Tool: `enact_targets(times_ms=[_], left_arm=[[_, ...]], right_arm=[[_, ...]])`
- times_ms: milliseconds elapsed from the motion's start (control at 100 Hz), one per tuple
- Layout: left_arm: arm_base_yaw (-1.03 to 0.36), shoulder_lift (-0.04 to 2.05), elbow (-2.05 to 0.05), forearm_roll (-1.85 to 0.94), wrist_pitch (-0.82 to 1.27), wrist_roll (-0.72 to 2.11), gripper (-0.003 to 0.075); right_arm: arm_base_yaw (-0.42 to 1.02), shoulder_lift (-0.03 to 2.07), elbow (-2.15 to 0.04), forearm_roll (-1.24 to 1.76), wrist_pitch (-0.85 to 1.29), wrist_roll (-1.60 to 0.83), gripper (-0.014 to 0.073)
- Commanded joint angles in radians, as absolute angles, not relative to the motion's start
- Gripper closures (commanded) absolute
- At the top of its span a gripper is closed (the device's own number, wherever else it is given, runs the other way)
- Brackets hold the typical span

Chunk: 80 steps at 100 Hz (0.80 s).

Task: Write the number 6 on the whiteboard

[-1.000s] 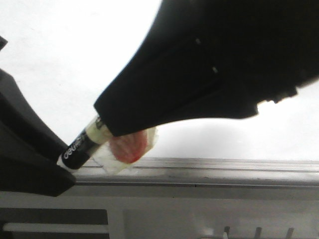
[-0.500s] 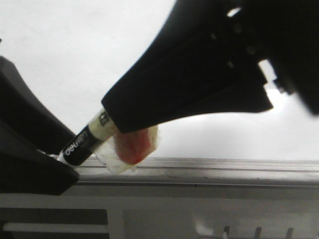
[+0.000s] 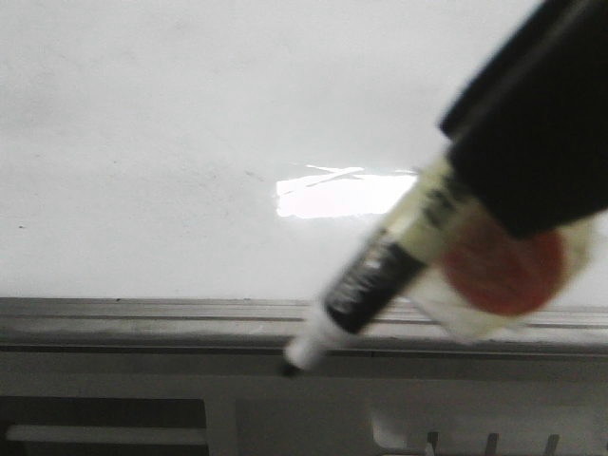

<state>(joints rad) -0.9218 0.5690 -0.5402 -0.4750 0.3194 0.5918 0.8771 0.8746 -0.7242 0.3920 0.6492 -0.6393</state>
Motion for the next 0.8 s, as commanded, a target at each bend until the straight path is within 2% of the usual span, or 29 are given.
enact_targets(times_ms=[0, 90, 220, 320, 490, 610, 790], left_arm=[[-0.92, 0.51, -0.571, -0.5, 0.263, 0.565, 0.0198], [-0.92, 0.469, -0.571, -0.5, 0.274, 0.565, 0.0233], [-0.92, 0.456, -0.571, -0.5, 0.308, 0.517, 0.0316], [-0.916, 0.456, -0.556, -0.496, 0.301, 0.478, 0.0406], [-0.899, 0.456, -0.516, -0.496, 0.267, 0.416, 0.0542], [-0.883, 0.456, -0.506, -0.496, 0.263, 0.405, 0.0555], [-0.875, 0.456, -0.506, -0.496, 0.251, 0.405, 0.0555]], right_arm=[[0.873, 0.855, -0.829, 0.157, 0.783, -0.45, 0.065], [0.873, 0.853, -0.929, 0.0, 0.884, -0.336, 0.065], [0.875, 0.835, -1.03, -0.027, 0.848, -0.207, 0.0646], [0.875, 0.812, -1.017, -0.052, 0.765, -0.139, 0.0641], [0.875, 0.739, -0.876, -0.293, 0.664, 0.098, 0.0632], [0.875, 0.67, -0.737, -0.41, 0.567, 0.278, 0.0632], [0.875, 0.655, -0.659, -0.52, 0.408, 0.305, 0.0632]])
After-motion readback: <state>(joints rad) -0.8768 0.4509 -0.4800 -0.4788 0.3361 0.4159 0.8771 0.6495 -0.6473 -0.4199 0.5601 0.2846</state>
